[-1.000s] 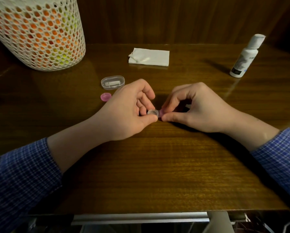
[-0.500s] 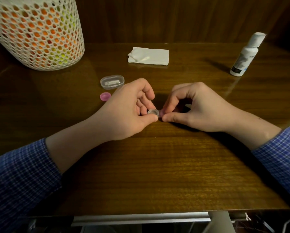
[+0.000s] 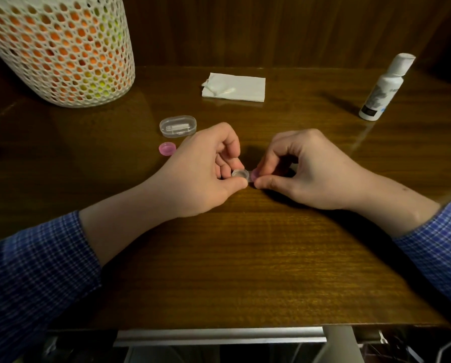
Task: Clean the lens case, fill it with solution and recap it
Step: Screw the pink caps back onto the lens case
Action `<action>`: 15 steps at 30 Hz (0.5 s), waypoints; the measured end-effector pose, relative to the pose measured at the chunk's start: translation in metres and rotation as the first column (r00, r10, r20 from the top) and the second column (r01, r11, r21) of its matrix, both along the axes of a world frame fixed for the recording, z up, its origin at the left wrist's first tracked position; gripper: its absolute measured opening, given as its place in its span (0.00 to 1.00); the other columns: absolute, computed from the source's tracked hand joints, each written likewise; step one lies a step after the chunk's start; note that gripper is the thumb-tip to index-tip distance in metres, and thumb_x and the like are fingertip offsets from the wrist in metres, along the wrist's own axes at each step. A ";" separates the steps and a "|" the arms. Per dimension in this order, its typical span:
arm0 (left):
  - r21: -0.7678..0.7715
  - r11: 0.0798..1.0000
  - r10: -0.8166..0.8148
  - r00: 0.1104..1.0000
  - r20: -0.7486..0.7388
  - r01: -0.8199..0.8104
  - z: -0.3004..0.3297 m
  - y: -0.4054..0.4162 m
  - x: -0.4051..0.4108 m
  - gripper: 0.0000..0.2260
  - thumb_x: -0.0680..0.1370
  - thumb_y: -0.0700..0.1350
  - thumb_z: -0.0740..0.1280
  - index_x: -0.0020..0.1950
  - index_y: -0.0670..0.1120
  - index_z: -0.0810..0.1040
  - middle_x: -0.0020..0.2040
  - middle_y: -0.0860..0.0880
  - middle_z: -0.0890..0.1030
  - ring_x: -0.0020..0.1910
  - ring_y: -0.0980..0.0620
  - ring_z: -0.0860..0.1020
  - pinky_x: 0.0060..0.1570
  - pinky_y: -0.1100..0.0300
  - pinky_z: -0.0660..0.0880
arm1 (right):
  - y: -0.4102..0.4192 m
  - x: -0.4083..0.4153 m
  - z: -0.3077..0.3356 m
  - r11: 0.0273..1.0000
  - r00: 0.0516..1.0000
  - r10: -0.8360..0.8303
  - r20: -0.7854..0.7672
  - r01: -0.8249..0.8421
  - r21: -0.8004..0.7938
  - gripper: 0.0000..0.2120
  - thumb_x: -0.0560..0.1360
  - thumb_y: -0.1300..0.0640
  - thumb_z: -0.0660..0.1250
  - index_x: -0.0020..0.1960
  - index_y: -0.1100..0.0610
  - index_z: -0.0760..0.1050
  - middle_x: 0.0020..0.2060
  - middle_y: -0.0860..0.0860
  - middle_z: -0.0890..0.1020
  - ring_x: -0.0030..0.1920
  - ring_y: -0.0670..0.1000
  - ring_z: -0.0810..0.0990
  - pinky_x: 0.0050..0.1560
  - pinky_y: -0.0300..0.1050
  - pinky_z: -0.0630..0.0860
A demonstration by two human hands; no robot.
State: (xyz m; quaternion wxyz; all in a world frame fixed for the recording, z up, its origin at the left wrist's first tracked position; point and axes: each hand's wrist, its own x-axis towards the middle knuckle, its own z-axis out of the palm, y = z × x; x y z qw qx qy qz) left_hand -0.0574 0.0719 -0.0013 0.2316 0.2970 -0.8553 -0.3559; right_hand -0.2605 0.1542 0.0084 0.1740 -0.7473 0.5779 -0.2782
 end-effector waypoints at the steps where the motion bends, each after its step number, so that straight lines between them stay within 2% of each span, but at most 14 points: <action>1: 0.003 1.000 0.003 1.000 0.002 -0.003 0.000 0.000 0.000 0.16 0.72 0.39 0.79 0.52 0.47 0.76 0.46 0.51 0.84 0.39 0.53 0.84 0.39 0.64 0.82 | 0.000 0.001 0.000 1.000 1.000 -0.007 -0.008 0.007 -0.009 0.05 0.71 0.55 0.79 0.41 0.51 0.83 0.43 0.43 0.85 0.47 0.42 0.85 0.54 0.49 0.83; 4: 0.020 1.000 0.005 1.000 0.003 -0.005 0.000 -0.001 0.000 0.16 0.72 0.39 0.79 0.52 0.49 0.75 0.45 0.52 0.84 0.39 0.53 0.84 0.38 0.66 0.81 | 0.001 0.003 0.000 1.000 1.000 -0.019 -0.012 0.018 -0.014 0.05 0.72 0.54 0.78 0.41 0.51 0.83 0.43 0.42 0.85 0.47 0.42 0.85 0.55 0.50 0.82; 7: 0.048 0.999 -0.011 1.000 0.003 0.011 0.001 -0.003 0.001 0.18 0.72 0.40 0.80 0.56 0.51 0.76 0.45 0.53 0.84 0.41 0.56 0.84 0.39 0.67 0.80 | 0.000 0.001 0.001 1.000 1.000 -0.010 -0.004 0.010 0.012 0.04 0.72 0.54 0.78 0.43 0.51 0.83 0.44 0.42 0.85 0.48 0.39 0.85 0.55 0.46 0.82; 11: 0.039 0.999 -0.037 0.999 0.007 0.036 0.001 -0.005 0.002 0.20 0.72 0.41 0.80 0.59 0.51 0.77 0.46 0.53 0.84 0.43 0.56 0.85 0.41 0.62 0.83 | 0.000 -0.004 0.003 1.000 1.000 0.011 -0.007 -0.011 0.014 0.04 0.72 0.54 0.77 0.45 0.51 0.83 0.46 0.42 0.86 0.50 0.41 0.85 0.53 0.45 0.83; 15: 0.066 0.995 -0.082 0.996 0.017 0.080 0.005 -0.008 0.003 0.23 0.71 0.44 0.81 0.61 0.51 0.76 0.47 0.57 0.84 0.41 0.60 0.84 0.39 0.67 0.79 | 0.000 -0.006 0.003 1.000 1.000 -0.004 -0.021 0.004 0.016 0.05 0.72 0.54 0.77 0.47 0.51 0.83 0.47 0.43 0.86 0.50 0.42 0.84 0.52 0.44 0.83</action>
